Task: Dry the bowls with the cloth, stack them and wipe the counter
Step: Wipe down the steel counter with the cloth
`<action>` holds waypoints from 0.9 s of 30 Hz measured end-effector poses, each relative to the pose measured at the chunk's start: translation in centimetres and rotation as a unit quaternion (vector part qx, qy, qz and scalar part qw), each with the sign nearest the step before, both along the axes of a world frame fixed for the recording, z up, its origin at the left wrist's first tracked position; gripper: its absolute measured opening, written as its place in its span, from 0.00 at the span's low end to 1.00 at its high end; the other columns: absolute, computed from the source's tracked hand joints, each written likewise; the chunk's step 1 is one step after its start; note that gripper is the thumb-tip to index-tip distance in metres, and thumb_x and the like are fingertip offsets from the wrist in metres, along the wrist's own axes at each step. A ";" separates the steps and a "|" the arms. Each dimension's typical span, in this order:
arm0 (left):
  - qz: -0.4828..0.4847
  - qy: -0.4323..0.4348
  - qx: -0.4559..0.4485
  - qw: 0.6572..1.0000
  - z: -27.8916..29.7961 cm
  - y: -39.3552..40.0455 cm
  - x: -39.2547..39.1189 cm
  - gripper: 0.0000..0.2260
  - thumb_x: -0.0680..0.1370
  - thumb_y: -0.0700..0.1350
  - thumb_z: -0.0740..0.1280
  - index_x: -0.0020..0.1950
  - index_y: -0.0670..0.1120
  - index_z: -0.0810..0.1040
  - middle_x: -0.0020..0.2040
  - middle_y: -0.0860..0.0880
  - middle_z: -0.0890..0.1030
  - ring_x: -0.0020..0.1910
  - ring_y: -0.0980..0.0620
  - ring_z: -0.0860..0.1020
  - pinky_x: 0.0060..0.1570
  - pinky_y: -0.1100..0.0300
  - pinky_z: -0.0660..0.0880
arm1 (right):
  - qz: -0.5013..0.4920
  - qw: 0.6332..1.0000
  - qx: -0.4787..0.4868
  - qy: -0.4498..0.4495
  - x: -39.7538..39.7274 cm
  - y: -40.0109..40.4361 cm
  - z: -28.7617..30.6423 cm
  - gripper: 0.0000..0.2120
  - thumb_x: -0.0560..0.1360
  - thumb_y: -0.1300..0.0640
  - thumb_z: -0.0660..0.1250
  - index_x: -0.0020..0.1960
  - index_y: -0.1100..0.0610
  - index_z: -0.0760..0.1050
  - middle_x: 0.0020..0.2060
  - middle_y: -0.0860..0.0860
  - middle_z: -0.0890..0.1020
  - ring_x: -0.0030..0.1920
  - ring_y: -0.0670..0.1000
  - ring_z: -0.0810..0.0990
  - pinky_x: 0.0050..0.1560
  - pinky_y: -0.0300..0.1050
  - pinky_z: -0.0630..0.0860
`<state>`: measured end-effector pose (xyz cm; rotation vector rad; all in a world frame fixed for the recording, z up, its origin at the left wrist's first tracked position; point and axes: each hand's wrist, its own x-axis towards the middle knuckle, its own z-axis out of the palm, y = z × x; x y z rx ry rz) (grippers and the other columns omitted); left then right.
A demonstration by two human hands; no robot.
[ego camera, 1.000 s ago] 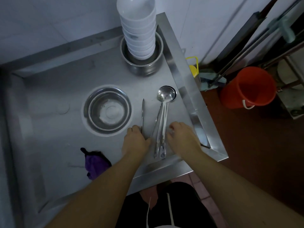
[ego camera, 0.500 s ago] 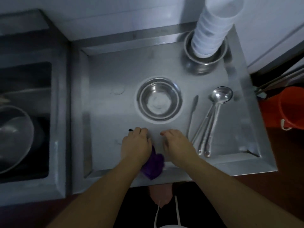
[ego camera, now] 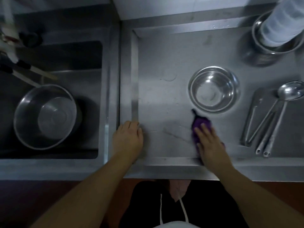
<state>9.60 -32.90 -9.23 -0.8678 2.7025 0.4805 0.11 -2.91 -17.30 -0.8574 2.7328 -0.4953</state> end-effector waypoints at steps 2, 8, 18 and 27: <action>0.015 0.022 0.002 1.000 -0.2 -0.8 0.7 0.14 0.85 0.47 0.61 0.66 0.44 0.80 0.61 0.45 0.82 0.57 0.43 0.79 0.59 0.47 0.76 | -0.171 0.983 0.012 -0.068 0.0 -1.4 -0.3 0.27 0.83 0.59 0.64 0.81 0.57 0.65 0.83 0.57 0.61 0.82 0.66 0.56 0.76 0.67 0.66; 0.047 0.057 0.035 0.997 -1.0 -1.6 0.2 0.14 0.86 0.48 0.59 0.67 0.46 0.78 0.60 0.48 0.81 0.57 0.47 0.79 0.59 0.48 0.76 | 0.079 0.995 -0.059 -0.020 5.8 -7.7 -0.7 0.23 0.80 0.56 0.63 0.75 0.59 0.75 0.77 0.57 0.71 0.78 0.67 0.66 0.71 0.69 0.71; 0.077 0.087 0.068 0.991 -0.7 -1.8 -2.7 0.12 0.86 0.45 0.61 0.67 0.46 0.78 0.61 0.49 0.81 0.58 0.49 0.78 0.61 0.50 0.75 | 0.401 0.913 -0.069 0.028 -4.6 -16.6 -3.5 0.24 0.80 0.55 0.72 0.76 0.51 0.75 0.77 0.50 0.73 0.79 0.60 0.68 0.80 0.58 0.63; 0.005 0.043 -0.008 0.999 -0.8 -4.4 -4.5 0.17 0.85 0.49 0.60 0.73 0.48 0.75 0.69 0.48 0.78 0.70 0.47 0.74 0.70 0.48 0.66 | 0.021 0.999 -0.045 0.021 -15.2 -18.3 -1.9 0.22 0.85 0.53 0.63 0.78 0.55 0.71 0.79 0.55 0.70 0.81 0.64 0.63 0.80 0.57 0.61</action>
